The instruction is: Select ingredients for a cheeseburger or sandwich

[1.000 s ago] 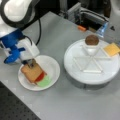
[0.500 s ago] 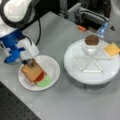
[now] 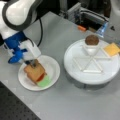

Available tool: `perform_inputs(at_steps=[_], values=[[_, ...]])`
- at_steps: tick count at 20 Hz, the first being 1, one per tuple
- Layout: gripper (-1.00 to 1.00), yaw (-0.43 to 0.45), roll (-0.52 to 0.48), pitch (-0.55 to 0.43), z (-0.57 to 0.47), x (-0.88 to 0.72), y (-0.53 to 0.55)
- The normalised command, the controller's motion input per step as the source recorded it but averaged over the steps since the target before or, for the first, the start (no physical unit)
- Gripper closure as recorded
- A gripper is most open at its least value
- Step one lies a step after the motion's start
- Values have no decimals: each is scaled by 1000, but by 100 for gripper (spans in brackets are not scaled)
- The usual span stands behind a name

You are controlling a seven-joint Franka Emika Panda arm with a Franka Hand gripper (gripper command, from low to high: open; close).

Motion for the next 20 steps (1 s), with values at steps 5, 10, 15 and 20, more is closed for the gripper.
perform_inputs(at_steps=[5, 10, 15, 20], values=[[100, -87, 128, -154, -224, -192, 18], [100, -74, 124, -199, -278, -183, -1], [100, -57, 123, -221, -194, -136, -33], [100, -56, 132, -209, -99, -86, -55]])
